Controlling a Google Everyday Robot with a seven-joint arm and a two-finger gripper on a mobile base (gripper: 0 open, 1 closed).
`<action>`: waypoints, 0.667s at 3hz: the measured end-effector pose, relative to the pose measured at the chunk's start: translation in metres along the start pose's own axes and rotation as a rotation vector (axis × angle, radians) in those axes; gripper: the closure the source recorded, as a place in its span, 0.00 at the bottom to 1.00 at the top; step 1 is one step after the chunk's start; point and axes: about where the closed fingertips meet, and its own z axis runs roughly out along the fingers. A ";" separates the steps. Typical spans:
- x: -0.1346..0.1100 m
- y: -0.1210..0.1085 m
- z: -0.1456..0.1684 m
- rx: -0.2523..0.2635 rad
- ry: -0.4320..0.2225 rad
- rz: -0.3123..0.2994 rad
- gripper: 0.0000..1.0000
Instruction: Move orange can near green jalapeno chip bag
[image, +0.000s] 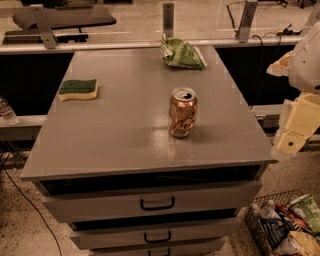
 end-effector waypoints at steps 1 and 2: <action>-0.005 -0.001 0.023 -0.024 -0.089 0.008 0.00; -0.028 -0.011 0.054 -0.056 -0.257 0.015 0.00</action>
Offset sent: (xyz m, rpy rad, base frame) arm 0.0641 0.0605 -0.0647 0.4795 -0.0204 0.1154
